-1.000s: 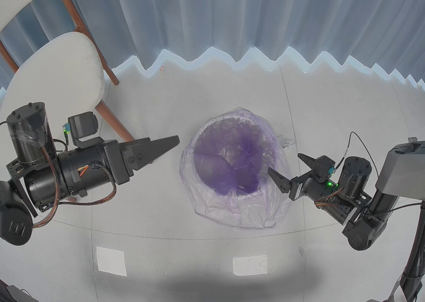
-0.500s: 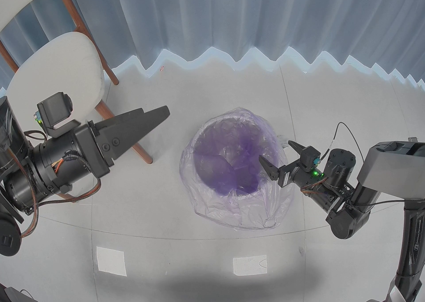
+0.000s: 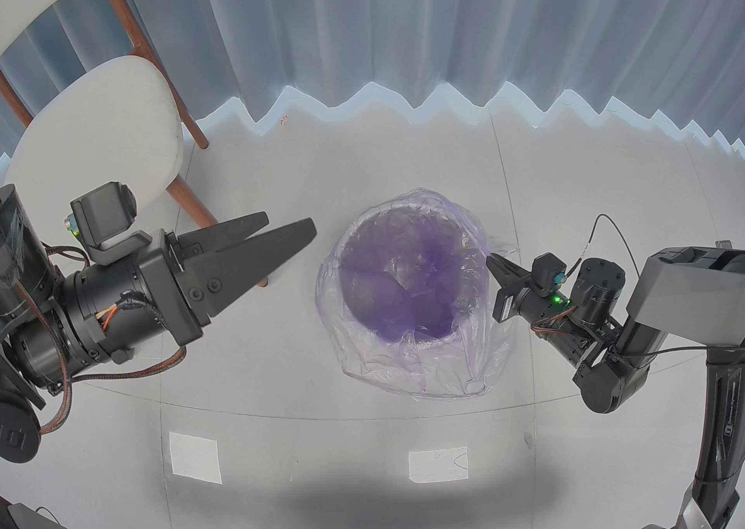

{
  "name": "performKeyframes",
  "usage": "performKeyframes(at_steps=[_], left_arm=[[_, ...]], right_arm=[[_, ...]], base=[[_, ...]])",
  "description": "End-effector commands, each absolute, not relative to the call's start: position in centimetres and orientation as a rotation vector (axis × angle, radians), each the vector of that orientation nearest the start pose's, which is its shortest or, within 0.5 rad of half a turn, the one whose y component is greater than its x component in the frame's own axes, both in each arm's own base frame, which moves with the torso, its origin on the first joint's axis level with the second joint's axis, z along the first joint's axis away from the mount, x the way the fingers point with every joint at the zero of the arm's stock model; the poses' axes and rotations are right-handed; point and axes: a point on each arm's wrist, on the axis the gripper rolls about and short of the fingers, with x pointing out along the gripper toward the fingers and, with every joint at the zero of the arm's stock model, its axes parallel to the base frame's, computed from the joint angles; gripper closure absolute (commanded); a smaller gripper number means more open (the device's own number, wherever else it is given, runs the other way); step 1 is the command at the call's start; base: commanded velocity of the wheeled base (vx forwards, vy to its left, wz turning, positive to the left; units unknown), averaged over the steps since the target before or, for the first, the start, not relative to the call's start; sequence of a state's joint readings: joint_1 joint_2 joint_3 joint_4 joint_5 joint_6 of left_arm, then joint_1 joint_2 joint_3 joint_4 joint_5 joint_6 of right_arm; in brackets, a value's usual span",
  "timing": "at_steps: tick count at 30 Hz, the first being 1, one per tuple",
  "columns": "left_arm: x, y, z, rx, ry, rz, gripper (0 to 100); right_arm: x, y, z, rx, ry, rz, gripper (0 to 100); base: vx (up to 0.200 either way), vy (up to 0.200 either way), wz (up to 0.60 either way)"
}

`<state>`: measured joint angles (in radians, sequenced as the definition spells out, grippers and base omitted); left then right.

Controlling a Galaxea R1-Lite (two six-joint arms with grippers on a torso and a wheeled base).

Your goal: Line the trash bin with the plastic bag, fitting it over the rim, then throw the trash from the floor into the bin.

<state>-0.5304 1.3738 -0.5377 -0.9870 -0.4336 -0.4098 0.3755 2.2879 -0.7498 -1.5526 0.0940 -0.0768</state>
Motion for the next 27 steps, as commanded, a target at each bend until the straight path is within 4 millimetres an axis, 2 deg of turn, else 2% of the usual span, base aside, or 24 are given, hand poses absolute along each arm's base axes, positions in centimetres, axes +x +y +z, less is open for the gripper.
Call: performKeyframes(at_steps=[1,4,6,7,8,12,14,19,20,23,24,25,26,27], left_arm=[[17.9,-11.9,22.7,-0.384,0.056,-0.988,0],[17.7,-12.1,22.7,-0.384,0.062,-1.001,0],[17.7,-12.1,22.7,-0.384,0.062,-1.001,0],[17.3,-12.4,22.4,-0.383,0.074,-1.023,0],[17.3,-12.5,22.4,-0.383,0.076,-1.024,0],[17.4,-12.5,22.2,-0.383,0.082,-1.021,0],[17.3,-12.5,22.2,-0.383,0.083,-1.024,0],[16.9,-13.0,22.1,-0.382,0.095,-1.05,0],[16.8,-13.0,21.8,-0.381,0.105,-1.054,0],[16.7,-13.1,21.8,-0.381,0.108,-1.06,0],[16.7,-13.2,21.8,-0.381,0.109,-1.062,0],[16.7,-13.2,21.8,-0.381,0.109,-1.062,0],[16.7,-13.2,21.8,-0.381,0.109,-1.062,0],[16.7,-13.2,21.8,-0.381,0.109,-1.063,0]], right_arm=[[36.0,13.6,7.3,-0.021,-0.1,0.446,100],[37.0,13.4,8.0,0.11,-0.113,0.441,100],[37.0,13.4,8.0,0.11,-0.113,0.441,100],[37.3,13.2,8.2,0.3,-0.086,0.441,100],[37.4,12.8,8.3,0.368,-0.076,0.433,100],[37.7,11.9,8.3,0.477,-0.057,0.416,100],[38.1,10.8,8.0,0.593,-0.032,0.388,100],[39.0,9.7,6.8,0.755,0.005,0.359,100],[39.7,9.4,6.3,0.821,0.012,0.349,100],[40.3,9.1,5.6,0.868,0.022,0.337,100],[40.6,9.1,4.4,0.899,0.049,0.324,100],[40.6,9.1,4.4,0.899,0.049,0.324,100],[40.8,9.1,2.5,0.904,0.091,0.303,100],[40.8,9.1,2.1,0.902,0.099,0.301,100]], base=[[0.0,0.0,0.0],[0.0,0.0,0.0],[0.0,0.0,0.0],[0.0,0.0,0.0],[0.0,0.0,0.0],[0.0,0.0,0.0],[0.0,0.0,0.0],[0.0,0.0,0.0],[0.0,0.0,0.0],[0.0,0.0,0.0],[0.0,0.0,0.0],[0.0,0.0,0.0],[0.0,0.0,0.0],[0.0,0.0,0.0]])
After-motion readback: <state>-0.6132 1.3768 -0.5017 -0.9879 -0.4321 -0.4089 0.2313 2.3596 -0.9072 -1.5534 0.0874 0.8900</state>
